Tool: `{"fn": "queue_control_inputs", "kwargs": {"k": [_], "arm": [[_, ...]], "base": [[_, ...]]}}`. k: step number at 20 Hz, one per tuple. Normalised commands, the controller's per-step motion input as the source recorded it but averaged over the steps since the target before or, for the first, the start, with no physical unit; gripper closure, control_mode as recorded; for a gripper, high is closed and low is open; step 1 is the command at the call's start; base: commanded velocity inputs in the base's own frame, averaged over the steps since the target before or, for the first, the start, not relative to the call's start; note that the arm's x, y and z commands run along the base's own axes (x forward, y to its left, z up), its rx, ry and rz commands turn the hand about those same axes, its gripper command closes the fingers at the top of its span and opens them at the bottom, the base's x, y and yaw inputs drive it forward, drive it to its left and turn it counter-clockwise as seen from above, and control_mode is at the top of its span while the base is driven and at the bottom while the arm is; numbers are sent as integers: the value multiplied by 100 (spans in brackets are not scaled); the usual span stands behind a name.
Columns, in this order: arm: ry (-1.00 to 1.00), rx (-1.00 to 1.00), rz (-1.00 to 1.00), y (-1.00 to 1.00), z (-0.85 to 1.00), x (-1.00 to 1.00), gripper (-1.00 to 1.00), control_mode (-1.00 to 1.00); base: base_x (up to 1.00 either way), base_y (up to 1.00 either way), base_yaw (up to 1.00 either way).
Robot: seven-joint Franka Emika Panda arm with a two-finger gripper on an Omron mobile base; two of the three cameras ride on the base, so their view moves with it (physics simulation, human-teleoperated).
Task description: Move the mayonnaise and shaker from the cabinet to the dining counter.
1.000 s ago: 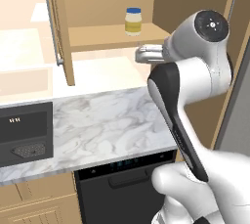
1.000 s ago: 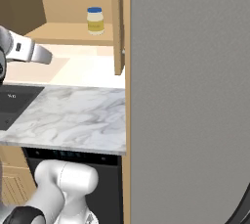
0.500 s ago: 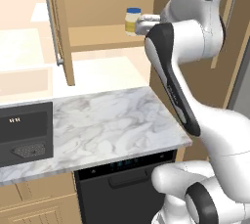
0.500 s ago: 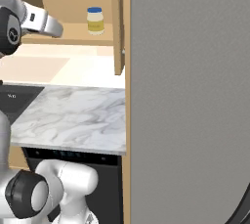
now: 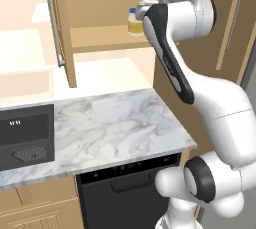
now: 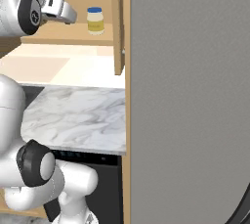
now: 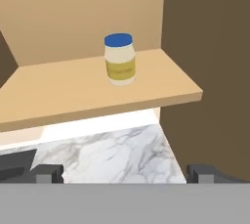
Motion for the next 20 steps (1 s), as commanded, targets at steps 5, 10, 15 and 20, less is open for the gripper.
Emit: {"fn": "queue_control_inputs", "kwargs": {"k": [5,10,15,20], "arm": [[0,0,0,-2,0,75,-100,-100],[-1,-1,0,-9,0,68,-100,-100],[-4,-2,0,-5,-15,58,-100,-100],[-4,-3,0,0,-21,42,-100,-100]], "base": [[0,0,0],[0,0,0],[0,0,0],[0,0,0]]}}
